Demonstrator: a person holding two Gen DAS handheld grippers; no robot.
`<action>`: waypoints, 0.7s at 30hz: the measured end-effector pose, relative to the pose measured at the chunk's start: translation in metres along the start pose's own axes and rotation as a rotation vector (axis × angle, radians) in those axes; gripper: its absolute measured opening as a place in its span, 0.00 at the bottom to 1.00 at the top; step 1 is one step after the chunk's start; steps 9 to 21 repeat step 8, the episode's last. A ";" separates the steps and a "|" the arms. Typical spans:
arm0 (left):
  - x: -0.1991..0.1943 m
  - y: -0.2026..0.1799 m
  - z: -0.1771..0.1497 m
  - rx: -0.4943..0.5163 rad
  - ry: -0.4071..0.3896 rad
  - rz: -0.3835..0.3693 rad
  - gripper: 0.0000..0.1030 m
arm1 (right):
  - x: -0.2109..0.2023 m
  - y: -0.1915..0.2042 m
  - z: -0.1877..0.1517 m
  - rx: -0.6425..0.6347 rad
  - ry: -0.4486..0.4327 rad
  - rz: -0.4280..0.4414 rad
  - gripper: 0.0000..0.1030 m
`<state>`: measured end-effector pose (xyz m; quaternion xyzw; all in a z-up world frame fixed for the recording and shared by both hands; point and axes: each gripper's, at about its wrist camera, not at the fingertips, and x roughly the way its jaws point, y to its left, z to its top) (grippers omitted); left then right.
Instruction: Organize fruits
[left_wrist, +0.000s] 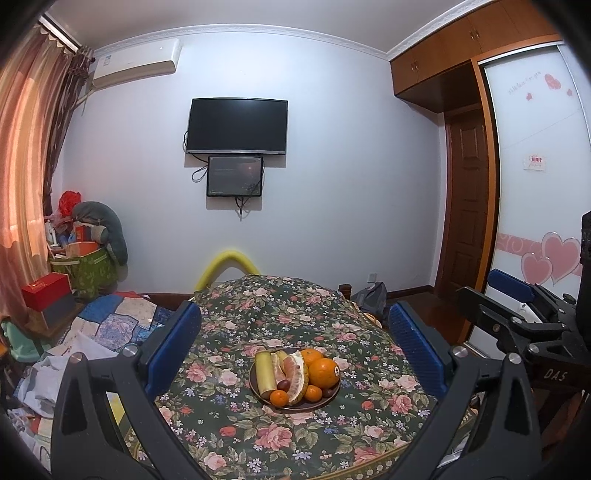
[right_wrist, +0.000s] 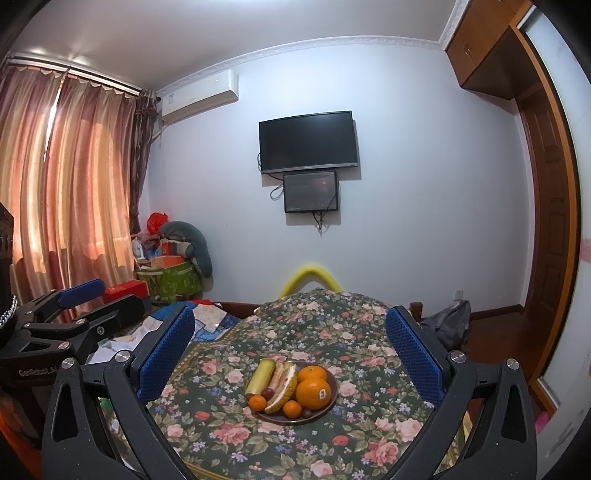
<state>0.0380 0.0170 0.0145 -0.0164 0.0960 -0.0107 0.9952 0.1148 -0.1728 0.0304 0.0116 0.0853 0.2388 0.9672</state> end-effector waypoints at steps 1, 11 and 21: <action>0.000 -0.001 0.000 0.002 0.000 -0.001 1.00 | 0.000 0.000 0.000 0.002 0.001 0.000 1.00; 0.003 -0.003 -0.002 0.006 0.007 -0.004 1.00 | 0.003 -0.003 -0.003 0.005 0.014 -0.002 1.00; 0.003 -0.003 -0.002 0.006 0.007 -0.004 1.00 | 0.003 -0.003 -0.003 0.005 0.014 -0.002 1.00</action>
